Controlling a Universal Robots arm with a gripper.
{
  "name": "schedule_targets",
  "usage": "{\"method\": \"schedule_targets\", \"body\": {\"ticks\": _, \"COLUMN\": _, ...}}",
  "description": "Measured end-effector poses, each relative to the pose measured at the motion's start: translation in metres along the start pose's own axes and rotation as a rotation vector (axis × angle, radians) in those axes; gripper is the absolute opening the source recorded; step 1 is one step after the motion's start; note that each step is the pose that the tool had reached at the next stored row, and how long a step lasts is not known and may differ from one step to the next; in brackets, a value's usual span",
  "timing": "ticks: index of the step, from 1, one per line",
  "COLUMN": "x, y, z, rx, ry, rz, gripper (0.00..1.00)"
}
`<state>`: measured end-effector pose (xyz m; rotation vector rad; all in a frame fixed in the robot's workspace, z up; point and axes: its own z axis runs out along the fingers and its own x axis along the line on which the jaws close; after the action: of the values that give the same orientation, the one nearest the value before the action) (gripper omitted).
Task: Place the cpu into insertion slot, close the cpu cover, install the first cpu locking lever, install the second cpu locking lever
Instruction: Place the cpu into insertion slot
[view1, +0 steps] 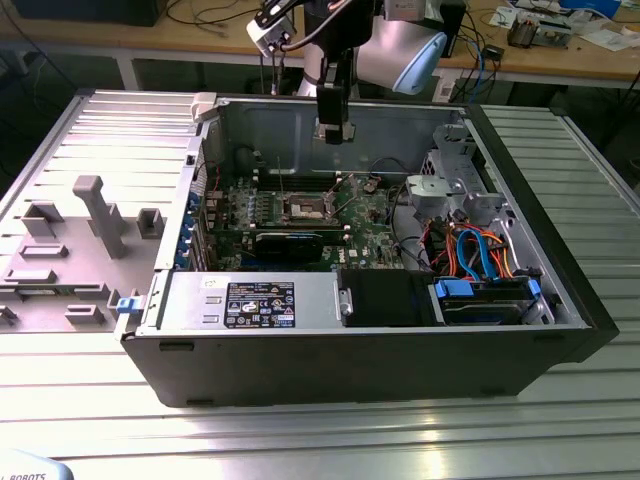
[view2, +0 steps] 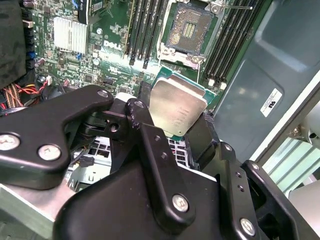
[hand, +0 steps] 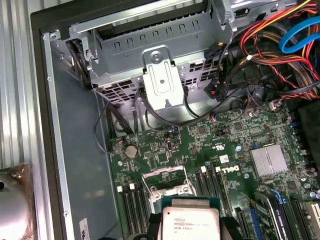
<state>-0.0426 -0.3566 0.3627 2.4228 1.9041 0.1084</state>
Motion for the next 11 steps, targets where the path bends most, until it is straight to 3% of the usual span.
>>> {"method": "schedule_targets", "body": {"ticks": 11, "x": 0.0, "y": 0.0, "z": 0.0, "rx": 0.0, "ry": -0.0001, "rz": 0.002, "gripper": 0.54}}
